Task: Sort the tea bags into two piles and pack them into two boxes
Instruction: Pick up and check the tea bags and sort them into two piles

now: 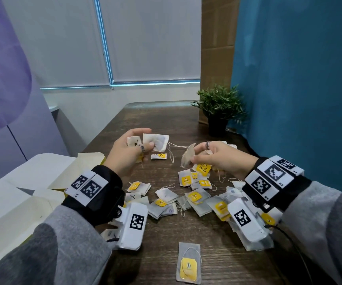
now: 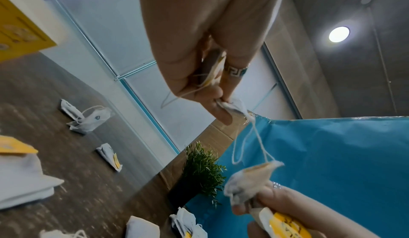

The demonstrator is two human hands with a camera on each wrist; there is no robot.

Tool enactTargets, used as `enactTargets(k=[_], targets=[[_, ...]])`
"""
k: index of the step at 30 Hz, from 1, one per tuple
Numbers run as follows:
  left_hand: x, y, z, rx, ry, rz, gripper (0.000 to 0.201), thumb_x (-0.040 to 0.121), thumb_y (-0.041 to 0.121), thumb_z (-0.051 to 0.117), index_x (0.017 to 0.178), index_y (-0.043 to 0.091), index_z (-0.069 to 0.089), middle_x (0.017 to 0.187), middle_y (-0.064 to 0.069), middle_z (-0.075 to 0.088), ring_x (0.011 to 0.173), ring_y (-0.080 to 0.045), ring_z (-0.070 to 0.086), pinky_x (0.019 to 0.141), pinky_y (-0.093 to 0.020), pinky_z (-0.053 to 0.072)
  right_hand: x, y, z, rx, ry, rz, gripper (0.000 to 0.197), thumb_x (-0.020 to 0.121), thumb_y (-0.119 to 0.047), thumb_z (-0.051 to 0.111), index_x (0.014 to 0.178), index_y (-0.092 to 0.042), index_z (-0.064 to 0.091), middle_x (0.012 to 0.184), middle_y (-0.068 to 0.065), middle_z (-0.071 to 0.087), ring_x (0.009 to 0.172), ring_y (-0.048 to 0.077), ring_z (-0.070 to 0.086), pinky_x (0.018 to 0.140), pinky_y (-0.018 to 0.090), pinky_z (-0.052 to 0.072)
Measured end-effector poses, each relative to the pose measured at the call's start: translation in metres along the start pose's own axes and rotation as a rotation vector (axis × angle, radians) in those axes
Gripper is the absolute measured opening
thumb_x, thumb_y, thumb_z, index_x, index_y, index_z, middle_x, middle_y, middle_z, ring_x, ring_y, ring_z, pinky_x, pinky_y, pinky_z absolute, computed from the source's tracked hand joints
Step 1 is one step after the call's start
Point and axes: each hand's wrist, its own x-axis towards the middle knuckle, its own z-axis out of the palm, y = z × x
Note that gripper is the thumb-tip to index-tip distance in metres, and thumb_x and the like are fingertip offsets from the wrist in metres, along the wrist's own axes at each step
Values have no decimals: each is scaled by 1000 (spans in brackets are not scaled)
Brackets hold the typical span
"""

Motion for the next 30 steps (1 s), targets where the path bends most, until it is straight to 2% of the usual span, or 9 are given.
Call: enactTargets(k=[4,7,10,14,19,22,25,28,30], targets=[[0,-3,-3,7,8,-83,32,86,6,59,90,37,66,73,-5,68,67,-25,54,51,-28,33,-5,-4,-2,-4,10,-18,9,89,-27,62,84,-20,65,59,-6,52,34,1,42,37,19,27],[0,-4,-2,21,6,-139,28,87,6,58,72,29,65,64,2,62,60,-15,52,45,-22,29,-8,-7,-3,18,16,13,13,89,-26,62,81,-17,66,54,-8,50,35,1,44,40,22,28],[1,-5,-1,9,55,-194,23,87,1,55,76,20,59,64,-1,58,49,-9,49,38,-17,29,-10,-10,-5,35,12,55,12,88,-27,63,83,-17,68,61,-4,51,38,2,46,45,24,30],[-2,-2,0,-47,29,-279,19,86,-3,52,83,16,55,61,-6,67,50,-10,62,35,-13,31,-12,-11,-7,22,18,72,14,88,-28,62,86,-16,68,50,-13,56,41,4,48,46,24,31],[-11,6,7,-114,-72,-341,40,85,-13,40,101,21,51,99,-16,65,60,-15,71,34,-13,32,-16,-13,-7,23,52,64,13,88,-27,62,83,-16,67,64,-7,51,41,7,46,39,20,29],[-14,7,9,-277,-143,-477,38,88,-3,34,111,19,55,98,-14,70,65,-19,72,37,-15,33,-18,-16,-4,42,57,34,15,89,-27,61,77,-18,66,67,-11,52,40,5,44,39,20,28],[-18,7,9,-457,-234,-602,28,92,16,36,98,13,63,94,-10,74,74,-20,72,37,-17,36,-18,-19,0,79,44,18,17,89,-27,60,74,-21,65,75,-11,54,37,3,43,41,20,27],[-20,4,13,-450,-319,-597,47,94,36,36,81,10,73,97,-9,73,77,-15,71,41,-16,33,-18,-19,5,97,20,28,16,88,-28,60,75,-22,65,66,-10,53,39,6,43,41,19,26],[-24,2,17,-443,-330,-602,47,93,39,36,85,9,71,96,-9,73,75,-14,71,42,-16,32,-16,-18,9,105,9,34,13,88,-27,60,78,-19,64,60,-11,53,39,6,43,40,18,26]])
